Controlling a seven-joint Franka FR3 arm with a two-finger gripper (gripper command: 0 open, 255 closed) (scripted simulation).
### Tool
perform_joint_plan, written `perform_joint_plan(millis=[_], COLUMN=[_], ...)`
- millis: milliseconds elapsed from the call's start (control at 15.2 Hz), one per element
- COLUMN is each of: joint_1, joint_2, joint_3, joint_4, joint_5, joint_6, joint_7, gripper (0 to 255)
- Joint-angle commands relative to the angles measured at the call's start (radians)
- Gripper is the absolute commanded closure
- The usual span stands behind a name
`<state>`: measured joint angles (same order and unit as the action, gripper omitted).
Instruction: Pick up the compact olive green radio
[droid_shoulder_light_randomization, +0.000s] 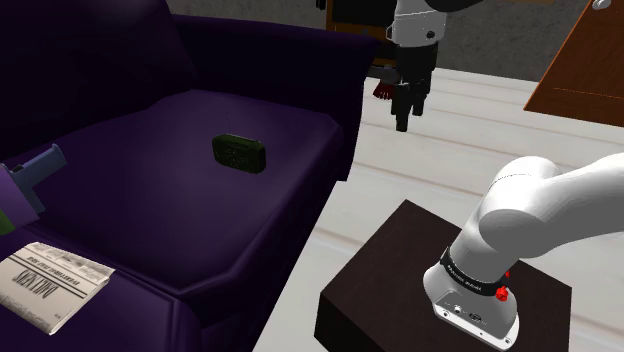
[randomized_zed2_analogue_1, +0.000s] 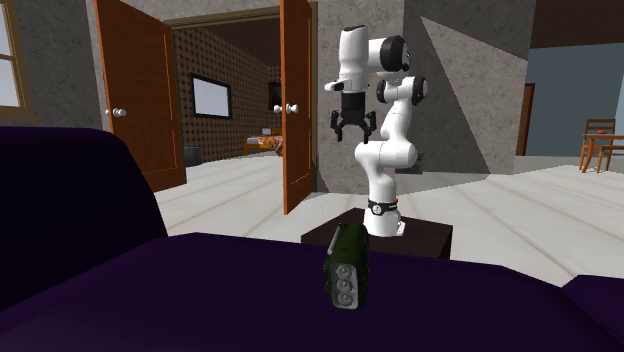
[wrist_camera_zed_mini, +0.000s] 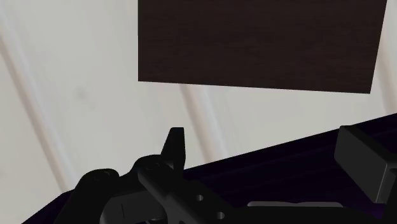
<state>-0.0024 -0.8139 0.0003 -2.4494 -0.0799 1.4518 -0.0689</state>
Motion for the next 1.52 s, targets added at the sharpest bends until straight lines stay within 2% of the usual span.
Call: perform_joint_plan(millis=[0,726,1452], joint_1=[0.0,0.041,0.073], joint_2=[0.0,0.378,0.769], joint_3=[0.0,0.055,0.1], joint_4=[0.0,0.149,0.442], joint_5=[0.0,0.078,0.109], joint_6=[0.0,0.267,0.409], joint_7=[0.0,0.068,0.118], gripper=[0,0,0])
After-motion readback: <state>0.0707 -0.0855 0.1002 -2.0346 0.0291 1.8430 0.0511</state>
